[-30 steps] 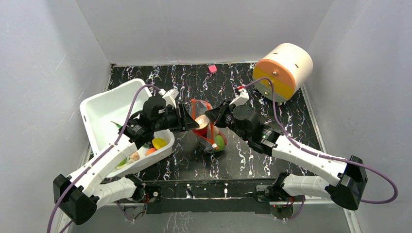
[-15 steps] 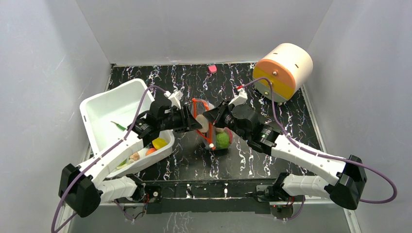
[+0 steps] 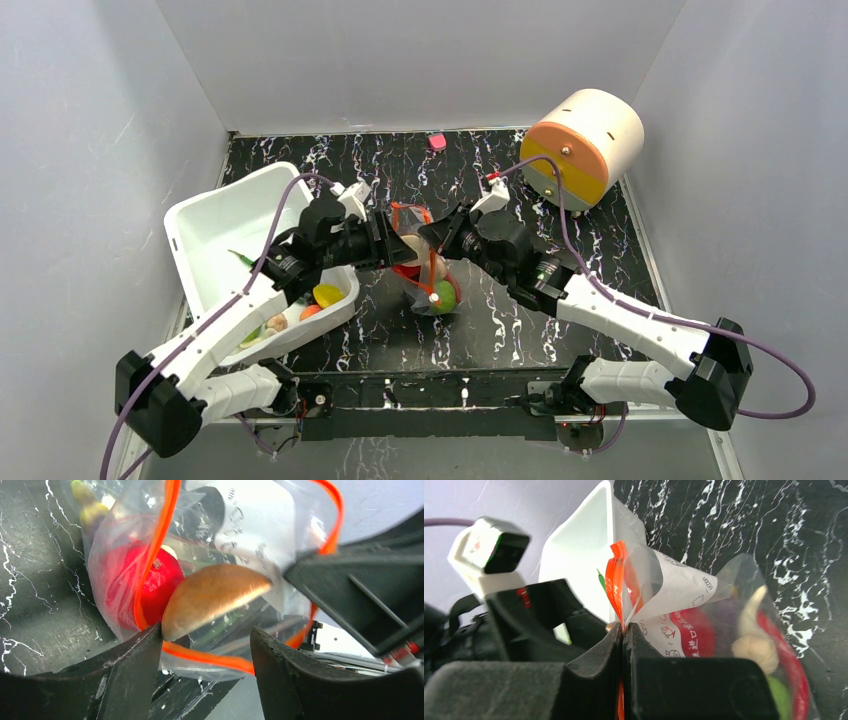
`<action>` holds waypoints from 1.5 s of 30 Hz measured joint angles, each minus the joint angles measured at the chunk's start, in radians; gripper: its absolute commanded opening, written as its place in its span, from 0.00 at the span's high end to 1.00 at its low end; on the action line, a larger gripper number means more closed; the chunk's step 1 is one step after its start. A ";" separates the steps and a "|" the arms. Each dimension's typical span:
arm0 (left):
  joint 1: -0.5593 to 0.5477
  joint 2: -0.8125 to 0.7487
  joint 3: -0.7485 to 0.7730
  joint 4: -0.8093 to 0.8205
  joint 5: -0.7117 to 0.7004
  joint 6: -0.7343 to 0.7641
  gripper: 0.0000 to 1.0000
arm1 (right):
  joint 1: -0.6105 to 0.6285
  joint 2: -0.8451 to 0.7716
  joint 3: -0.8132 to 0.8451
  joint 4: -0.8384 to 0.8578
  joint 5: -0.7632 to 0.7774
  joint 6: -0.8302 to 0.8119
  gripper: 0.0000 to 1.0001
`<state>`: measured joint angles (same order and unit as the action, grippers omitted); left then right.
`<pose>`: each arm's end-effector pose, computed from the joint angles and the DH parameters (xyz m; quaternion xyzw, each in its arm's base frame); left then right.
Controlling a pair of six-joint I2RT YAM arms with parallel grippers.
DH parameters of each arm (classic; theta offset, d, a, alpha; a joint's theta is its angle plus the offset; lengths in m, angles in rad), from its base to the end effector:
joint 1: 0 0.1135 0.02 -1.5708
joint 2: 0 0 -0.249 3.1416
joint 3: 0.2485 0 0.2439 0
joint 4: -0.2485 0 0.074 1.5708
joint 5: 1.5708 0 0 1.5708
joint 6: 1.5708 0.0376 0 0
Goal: Place the food in the zip-top bag and seal the zipper
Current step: Place the fake fruit in the zipper food storage bag, then zip the zipper food storage bag at the center of the board.
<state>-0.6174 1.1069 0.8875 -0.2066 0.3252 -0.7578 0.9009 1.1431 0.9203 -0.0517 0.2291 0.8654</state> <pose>0.1987 -0.1558 0.2980 0.0293 0.8336 -0.4444 0.3267 0.1725 0.2040 0.3164 0.0549 0.7931 0.4056 0.4511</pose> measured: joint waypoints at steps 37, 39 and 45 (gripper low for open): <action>0.000 0.139 0.246 -0.200 -0.211 0.215 1.00 | -0.084 -0.045 0.012 -0.049 -0.254 -0.150 1.00; 0.000 0.151 0.246 -0.195 -0.204 0.216 1.00 | -0.085 -0.037 0.012 -0.051 -0.255 -0.158 1.00; 0.000 0.179 0.267 -0.202 -0.165 0.203 1.00 | -0.085 -0.028 0.012 -0.062 -0.239 -0.243 0.81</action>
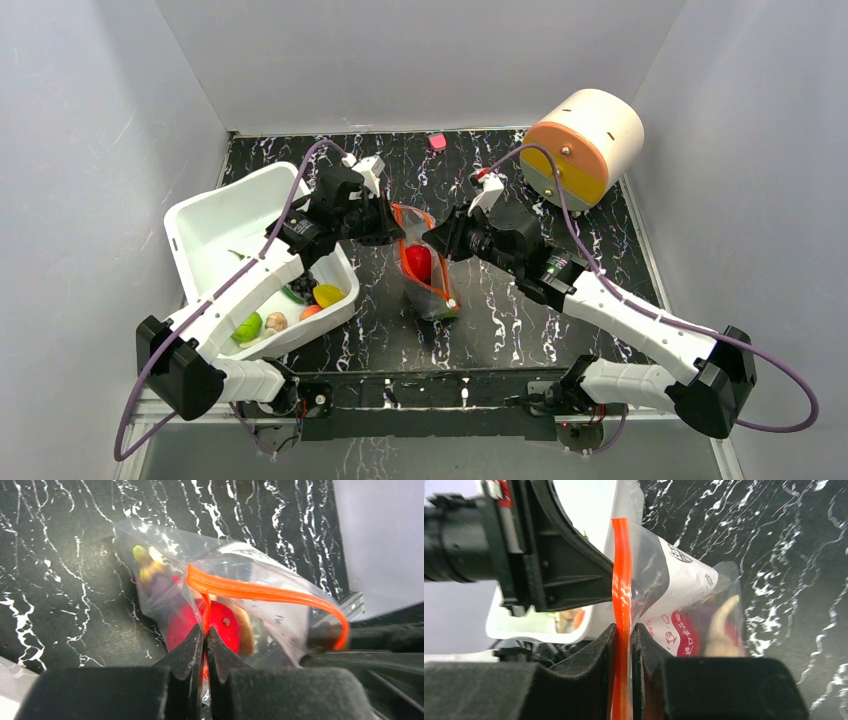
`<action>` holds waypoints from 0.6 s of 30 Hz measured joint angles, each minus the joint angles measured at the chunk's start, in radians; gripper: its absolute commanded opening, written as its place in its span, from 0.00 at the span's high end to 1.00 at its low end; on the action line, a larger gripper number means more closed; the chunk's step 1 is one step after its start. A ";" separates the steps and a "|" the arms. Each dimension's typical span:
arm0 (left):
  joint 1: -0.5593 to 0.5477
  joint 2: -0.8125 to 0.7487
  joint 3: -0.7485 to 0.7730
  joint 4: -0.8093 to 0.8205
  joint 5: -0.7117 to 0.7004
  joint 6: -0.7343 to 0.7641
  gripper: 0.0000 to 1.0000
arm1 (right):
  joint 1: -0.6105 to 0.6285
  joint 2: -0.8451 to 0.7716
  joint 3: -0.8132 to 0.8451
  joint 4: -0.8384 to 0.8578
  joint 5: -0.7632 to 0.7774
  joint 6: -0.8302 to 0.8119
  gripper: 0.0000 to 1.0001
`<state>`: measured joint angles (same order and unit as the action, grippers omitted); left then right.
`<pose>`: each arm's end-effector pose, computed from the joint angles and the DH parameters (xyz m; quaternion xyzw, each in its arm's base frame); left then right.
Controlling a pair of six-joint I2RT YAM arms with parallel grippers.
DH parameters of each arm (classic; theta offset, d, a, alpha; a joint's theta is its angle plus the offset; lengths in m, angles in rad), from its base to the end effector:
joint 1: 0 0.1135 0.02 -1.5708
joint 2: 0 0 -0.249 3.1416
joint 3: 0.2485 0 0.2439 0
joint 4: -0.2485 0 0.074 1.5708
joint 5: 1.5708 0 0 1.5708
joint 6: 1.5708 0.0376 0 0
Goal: Place the food in the zip-top bag and seal the zipper
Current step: Zip the zipper food storage bag at the center of the board.
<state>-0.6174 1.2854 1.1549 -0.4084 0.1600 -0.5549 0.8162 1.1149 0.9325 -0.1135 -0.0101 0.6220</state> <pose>0.2309 -0.1713 0.3241 0.0665 0.8654 -0.3299 0.3712 0.1782 0.1900 0.3206 -0.0809 0.7995 0.3951 0.4451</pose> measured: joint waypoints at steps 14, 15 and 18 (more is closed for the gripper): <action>0.014 0.006 0.038 0.079 0.086 -0.123 1.00 | 0.000 -0.099 -0.060 -0.045 -0.039 -0.423 0.43; 0.021 0.007 0.043 0.079 0.087 -0.125 1.00 | 0.000 -0.128 -0.068 -0.055 -0.039 -0.444 0.42; 0.048 0.007 0.055 0.087 0.086 -0.129 1.00 | 0.000 -0.208 -0.074 -0.071 -0.039 -0.498 0.43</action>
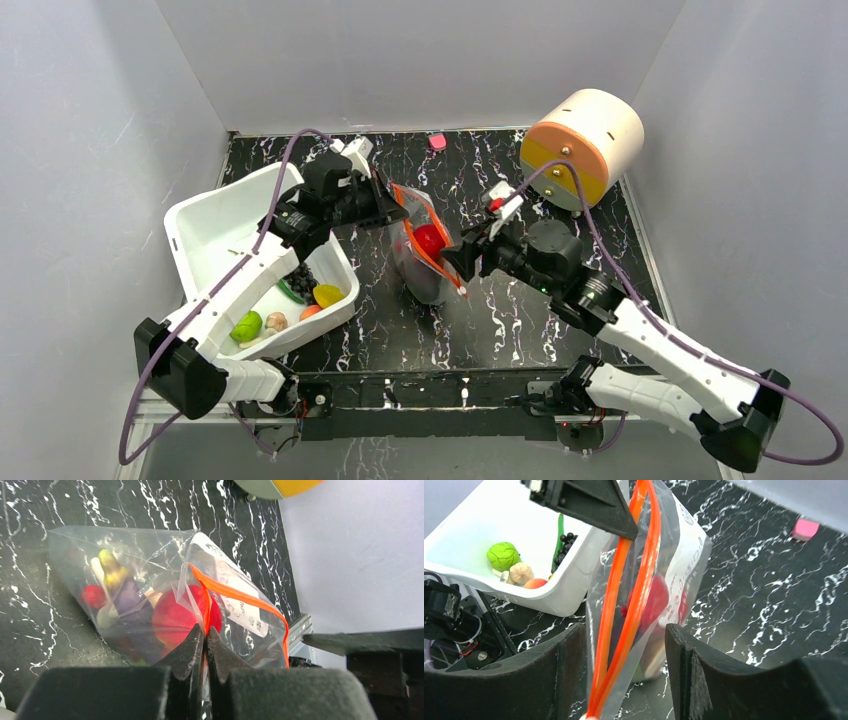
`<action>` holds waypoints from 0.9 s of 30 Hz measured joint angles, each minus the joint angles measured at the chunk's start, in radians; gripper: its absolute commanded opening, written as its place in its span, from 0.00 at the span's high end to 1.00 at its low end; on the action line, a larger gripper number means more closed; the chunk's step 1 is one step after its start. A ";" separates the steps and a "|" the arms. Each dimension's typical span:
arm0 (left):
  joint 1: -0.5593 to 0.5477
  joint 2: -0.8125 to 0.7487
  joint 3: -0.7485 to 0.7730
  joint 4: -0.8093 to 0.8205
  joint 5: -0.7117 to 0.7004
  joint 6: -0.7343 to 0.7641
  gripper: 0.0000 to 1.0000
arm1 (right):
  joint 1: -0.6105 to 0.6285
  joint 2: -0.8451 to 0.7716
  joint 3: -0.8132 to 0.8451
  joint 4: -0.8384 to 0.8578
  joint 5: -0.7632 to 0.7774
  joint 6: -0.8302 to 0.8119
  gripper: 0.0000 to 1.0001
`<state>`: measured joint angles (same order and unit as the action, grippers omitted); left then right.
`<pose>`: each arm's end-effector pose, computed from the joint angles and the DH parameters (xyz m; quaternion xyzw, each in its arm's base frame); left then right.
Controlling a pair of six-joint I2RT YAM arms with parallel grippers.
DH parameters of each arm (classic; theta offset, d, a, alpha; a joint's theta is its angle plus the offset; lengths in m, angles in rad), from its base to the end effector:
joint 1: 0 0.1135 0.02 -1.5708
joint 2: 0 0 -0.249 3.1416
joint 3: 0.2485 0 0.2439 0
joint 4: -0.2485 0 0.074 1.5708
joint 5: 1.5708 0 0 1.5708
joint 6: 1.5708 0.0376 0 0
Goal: Place the food in the zip-top bag and seal the zipper
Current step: Zip the zipper food storage bag at the center of the board.
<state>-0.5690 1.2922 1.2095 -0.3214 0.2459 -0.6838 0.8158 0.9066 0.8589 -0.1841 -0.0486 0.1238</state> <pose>0.2425 -0.1659 0.3497 0.0199 0.8308 -0.4034 0.3829 0.1454 0.1572 0.3326 -0.2800 0.7323 0.2979 0.5446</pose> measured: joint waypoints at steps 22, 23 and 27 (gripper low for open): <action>0.043 -0.011 0.003 0.029 -0.030 -0.009 1.00 | 0.000 -0.316 -0.381 0.064 -0.098 -0.225 0.51; 0.043 -0.011 0.003 0.029 -0.031 -0.010 1.00 | 0.000 -0.312 -0.389 0.073 -0.100 -0.229 0.52; 0.043 -0.012 0.003 0.029 -0.035 -0.012 1.00 | 0.000 -0.301 -0.421 0.157 -0.097 -0.226 0.58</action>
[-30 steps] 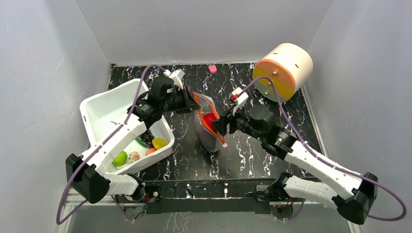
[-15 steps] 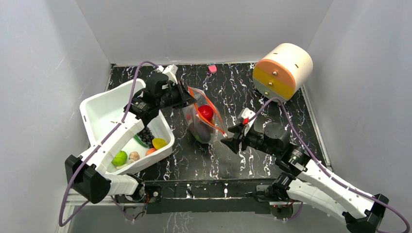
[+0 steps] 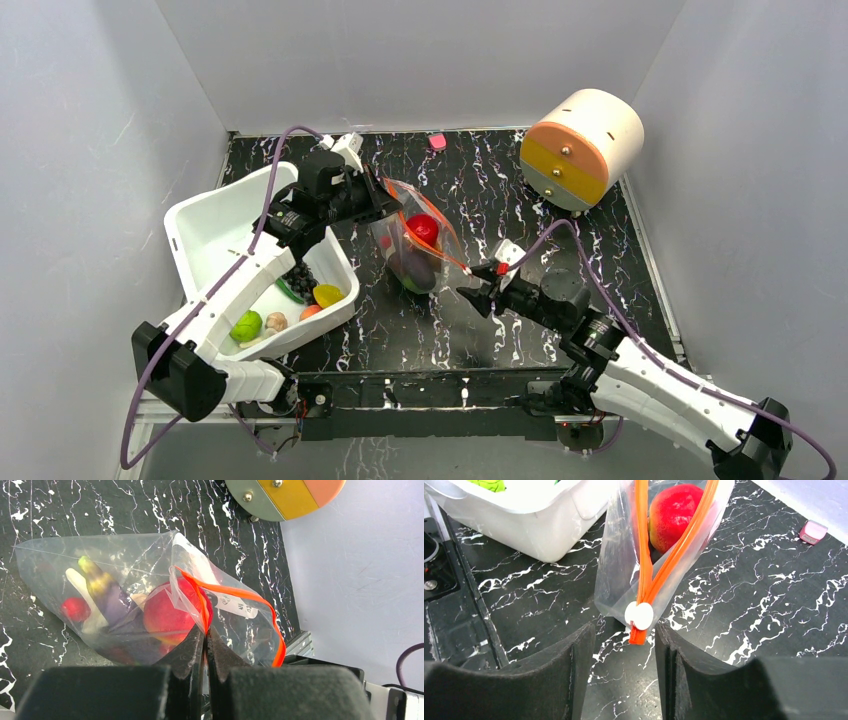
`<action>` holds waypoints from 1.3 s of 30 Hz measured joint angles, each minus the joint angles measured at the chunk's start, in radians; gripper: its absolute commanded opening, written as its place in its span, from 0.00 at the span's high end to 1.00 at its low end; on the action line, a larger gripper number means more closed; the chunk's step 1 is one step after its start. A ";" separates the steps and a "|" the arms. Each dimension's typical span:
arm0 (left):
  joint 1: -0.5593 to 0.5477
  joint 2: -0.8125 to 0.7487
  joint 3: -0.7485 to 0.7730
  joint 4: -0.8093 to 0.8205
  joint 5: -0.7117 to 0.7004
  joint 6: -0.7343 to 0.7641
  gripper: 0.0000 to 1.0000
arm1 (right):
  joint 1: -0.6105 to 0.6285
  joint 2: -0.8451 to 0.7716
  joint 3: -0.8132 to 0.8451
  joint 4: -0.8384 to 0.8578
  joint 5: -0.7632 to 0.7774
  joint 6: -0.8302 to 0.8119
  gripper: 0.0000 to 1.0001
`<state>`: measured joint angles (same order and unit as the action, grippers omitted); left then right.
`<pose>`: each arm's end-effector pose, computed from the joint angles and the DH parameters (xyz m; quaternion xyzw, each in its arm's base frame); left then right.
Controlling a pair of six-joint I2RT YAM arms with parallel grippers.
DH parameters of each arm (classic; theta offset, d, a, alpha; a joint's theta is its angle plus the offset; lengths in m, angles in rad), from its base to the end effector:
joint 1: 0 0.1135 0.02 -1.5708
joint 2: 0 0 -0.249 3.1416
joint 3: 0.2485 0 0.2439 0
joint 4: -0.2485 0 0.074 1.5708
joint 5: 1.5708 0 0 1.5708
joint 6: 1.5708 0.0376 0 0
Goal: Place the food in the zip-top bag and seal the zipper
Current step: Zip the zipper food storage bag at the center of the board.
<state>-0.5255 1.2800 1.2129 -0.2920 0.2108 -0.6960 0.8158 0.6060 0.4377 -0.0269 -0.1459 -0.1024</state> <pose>0.2488 -0.1534 0.3571 -0.0099 0.8196 -0.3956 0.4143 0.1108 0.1258 0.2533 -0.3830 0.6703 0.2739 0.5736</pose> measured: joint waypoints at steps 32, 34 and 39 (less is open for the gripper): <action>0.001 -0.382 -0.118 0.101 0.209 0.551 0.41 | 0.000 0.076 0.114 0.045 -0.011 -0.065 1.00; 0.001 -0.401 -0.118 0.085 0.293 0.671 0.39 | 0.000 0.097 0.146 0.013 -0.046 -0.095 1.00; 0.001 -0.408 -0.145 0.028 0.537 0.938 0.37 | 0.000 0.141 0.207 -0.051 -0.120 -0.158 1.00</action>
<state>-0.5247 0.8722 1.0683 -0.2642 0.7479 0.2417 0.8158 0.7467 0.6449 -0.0780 -0.2661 -0.2604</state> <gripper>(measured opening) 0.624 0.008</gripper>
